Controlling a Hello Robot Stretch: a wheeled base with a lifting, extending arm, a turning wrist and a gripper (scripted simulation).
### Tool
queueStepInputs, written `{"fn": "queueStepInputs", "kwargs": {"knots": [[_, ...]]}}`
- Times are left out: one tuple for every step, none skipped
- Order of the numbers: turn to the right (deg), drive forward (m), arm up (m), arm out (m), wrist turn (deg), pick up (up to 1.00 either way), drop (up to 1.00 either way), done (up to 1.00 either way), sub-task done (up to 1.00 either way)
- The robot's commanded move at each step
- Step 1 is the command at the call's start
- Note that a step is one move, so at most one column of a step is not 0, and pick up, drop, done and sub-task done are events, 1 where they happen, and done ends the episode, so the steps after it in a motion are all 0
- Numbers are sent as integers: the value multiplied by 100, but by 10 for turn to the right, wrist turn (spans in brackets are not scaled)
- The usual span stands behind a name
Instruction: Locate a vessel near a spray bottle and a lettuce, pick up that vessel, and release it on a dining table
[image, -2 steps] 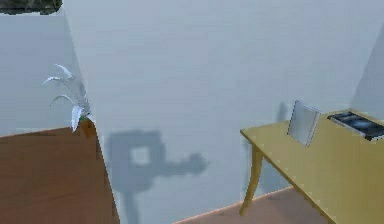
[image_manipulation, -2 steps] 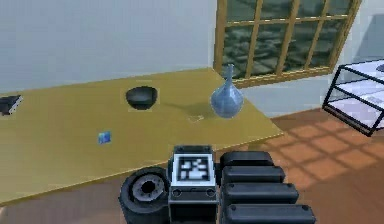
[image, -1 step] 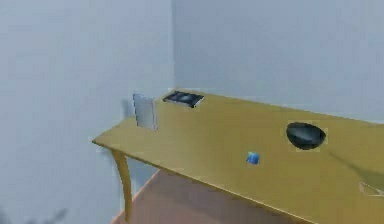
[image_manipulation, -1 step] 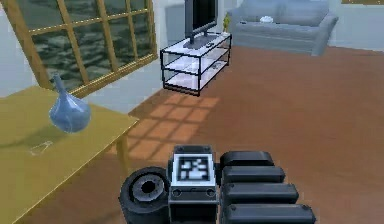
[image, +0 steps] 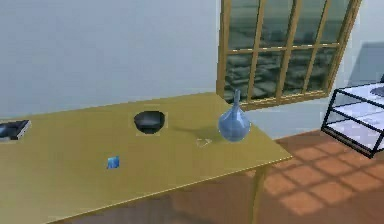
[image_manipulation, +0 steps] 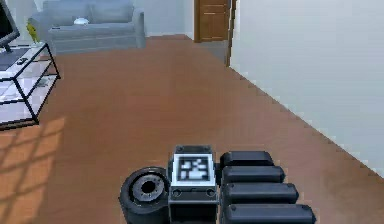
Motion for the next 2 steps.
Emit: {"fn": "queueStepInputs", "kwargs": {"knots": [[450,0,0,0,0,0,0,0,0],[30,0,0,0,0,0,0,0,0]]}}
